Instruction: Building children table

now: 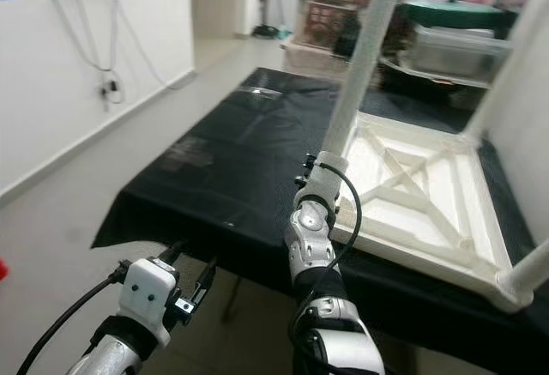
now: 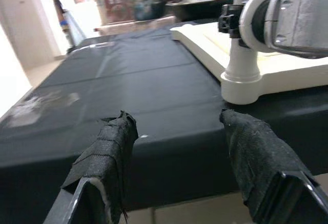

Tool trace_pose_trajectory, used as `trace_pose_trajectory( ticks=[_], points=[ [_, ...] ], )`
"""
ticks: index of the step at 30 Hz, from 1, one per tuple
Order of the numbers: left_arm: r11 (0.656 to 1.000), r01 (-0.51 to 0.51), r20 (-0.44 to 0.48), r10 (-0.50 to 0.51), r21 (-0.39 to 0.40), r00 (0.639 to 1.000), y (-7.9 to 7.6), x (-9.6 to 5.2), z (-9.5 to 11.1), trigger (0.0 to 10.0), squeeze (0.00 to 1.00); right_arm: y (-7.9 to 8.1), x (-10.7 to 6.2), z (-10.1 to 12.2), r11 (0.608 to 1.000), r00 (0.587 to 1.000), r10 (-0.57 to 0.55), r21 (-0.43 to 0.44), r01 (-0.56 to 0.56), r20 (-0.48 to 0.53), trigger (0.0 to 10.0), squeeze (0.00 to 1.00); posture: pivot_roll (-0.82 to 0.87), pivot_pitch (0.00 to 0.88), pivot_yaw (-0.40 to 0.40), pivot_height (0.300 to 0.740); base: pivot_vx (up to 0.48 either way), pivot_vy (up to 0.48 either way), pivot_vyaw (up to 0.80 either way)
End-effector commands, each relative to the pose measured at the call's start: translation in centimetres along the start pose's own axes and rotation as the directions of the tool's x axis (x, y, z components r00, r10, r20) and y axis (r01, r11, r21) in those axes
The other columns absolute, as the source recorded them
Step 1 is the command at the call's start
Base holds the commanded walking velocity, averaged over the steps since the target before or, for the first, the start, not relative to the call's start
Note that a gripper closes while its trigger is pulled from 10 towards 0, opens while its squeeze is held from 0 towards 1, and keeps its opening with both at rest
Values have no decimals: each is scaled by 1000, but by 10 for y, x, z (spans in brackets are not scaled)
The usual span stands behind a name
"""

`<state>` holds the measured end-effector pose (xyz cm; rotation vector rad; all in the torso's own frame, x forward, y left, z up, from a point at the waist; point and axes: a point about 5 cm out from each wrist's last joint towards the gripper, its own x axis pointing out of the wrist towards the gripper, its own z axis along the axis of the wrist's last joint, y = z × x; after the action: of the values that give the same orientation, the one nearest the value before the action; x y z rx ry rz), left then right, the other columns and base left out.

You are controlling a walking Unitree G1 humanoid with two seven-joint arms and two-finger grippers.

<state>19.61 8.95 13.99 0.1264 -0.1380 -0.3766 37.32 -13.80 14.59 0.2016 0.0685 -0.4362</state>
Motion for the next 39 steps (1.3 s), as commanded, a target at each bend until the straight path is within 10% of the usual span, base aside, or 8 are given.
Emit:
trace_pose_trajectory(
  ticks=[1,2,3,4,9,10,35,39],
  points=[
    [1000,3,-7,-3,-6,1000,-2,0,-3,10000,0,8,-4,-3,999,999,41,34,-40,-21,4863,0,139,0,-88,740,0,0,0],
    [1000,3,-7,-3,-6,1000,-2,0,-3,10000,0,8,-4,-3,999,999,41,34,-40,-21,4863,0,139,0,-88,740,0,0,0],
    [1000,3,-8,-3,-6,1000,-1,1,-3,10000,0,18,-8,-6,992,992,125,8,-125,-7,10000,0,138,0,-88,740,0,0,0],
    [1000,3,-7,-3,-7,1000,-1,1,-2,10000,0,25,-12,-9,980,981,196,-17,-196,6,10000,1000,139,0,-88,740,0,0,0],
    [1000,2,-8,-2,-9,1000,-1,1,-2,10000,0,34,-19,-13,959,961,272,-90,-268,46,10000,1000,138,0,-87,740,0,0,0],
    [1000,3,-8,-3,-9,1000,-1,1,-2,10000,0,33,-18,-11,956,959,275,-124,-264,76,10000,0,138,0,-85,740,0,0,0],
    [1000,3,-12,-3,-9,1000,0,2,-3,10000,0,23,-18,-10,841,837,540,-61,-537,85,10000,0,131,0,-78,740,0,0,-406],
    [1000,1,-9,-1,-8,1000,0,3,-3,10000,0,36,-24,-10,772,768,635,-53,-633,83,10000,0,132,0,-81,740,0,0,-384]
  ],
)
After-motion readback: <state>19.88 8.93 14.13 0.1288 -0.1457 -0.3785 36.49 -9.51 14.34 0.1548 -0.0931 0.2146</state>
